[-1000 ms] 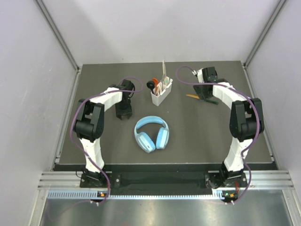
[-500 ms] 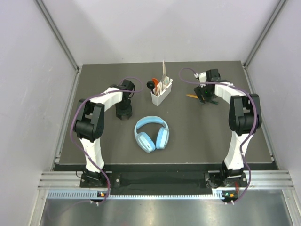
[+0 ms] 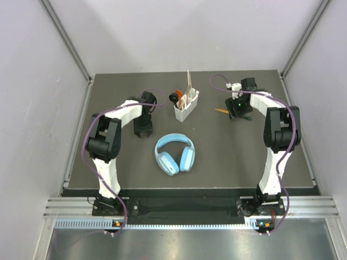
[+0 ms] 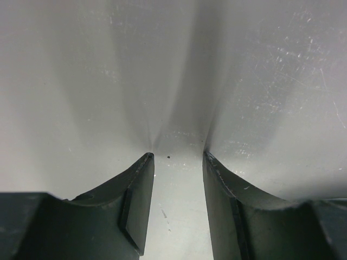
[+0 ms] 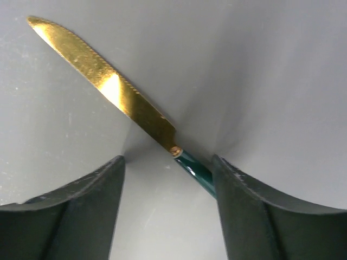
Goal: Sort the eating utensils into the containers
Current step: Pick up the knife at the center of the board.
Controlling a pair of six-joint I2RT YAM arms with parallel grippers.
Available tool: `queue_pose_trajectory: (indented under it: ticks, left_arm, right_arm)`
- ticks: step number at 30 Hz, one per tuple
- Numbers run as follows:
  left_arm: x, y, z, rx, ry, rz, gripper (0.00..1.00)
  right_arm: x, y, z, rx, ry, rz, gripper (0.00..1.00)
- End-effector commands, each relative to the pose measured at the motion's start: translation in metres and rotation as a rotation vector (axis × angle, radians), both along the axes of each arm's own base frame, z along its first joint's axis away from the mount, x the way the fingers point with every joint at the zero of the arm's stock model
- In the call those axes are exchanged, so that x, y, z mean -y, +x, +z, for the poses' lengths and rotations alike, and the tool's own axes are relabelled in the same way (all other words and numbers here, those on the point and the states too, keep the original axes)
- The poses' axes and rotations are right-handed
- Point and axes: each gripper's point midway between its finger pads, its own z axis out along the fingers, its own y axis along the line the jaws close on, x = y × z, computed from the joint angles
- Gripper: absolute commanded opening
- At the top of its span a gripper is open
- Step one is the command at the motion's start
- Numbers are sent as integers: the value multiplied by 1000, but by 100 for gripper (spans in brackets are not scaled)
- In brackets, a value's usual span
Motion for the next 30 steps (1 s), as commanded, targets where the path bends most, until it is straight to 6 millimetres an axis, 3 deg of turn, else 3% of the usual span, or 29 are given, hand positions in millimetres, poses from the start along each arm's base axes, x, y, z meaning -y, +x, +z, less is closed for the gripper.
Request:
queue_pose_trajectory:
  ticks: [1, 7, 11, 16, 18, 22, 25, 27, 30]
  left_arm:
    - [-7, -31, -36, -155, 47, -10, 47]
    - [-6, -31, -36, -158, 43, -10, 47]
    - [-6, -31, -37, -161, 43, -9, 46]
    - [-4, -30, -39, -161, 38, -7, 46]
    - [-3, -29, -41, -164, 32, -8, 46]
    - [-1, -24, -41, -156, 28, -6, 46]
    - [0, -23, -40, -154, 29, -8, 46]
    - [-1, -23, -38, -150, 31, -6, 46]
    - [-3, -24, -36, -142, 38, -7, 46]
  right_arm:
    - [4, -31, -20, -136, 54, -11, 62]
    - [15, -33, -13, -141, 26, -56, 50]
    - [13, -48, -16, -200, 30, -96, 45]
    - [-6, -69, -12, -218, -14, -97, 37]
    - [-19, -81, -16, -246, -61, -81, 31]
    - [-44, -103, -31, -340, -76, -68, 28]
    - [-58, -111, -39, -378, -72, -58, 18]
    - [-61, -112, -40, -391, -75, -60, 19]
    - [-59, -108, -41, -390, -91, -71, 29]
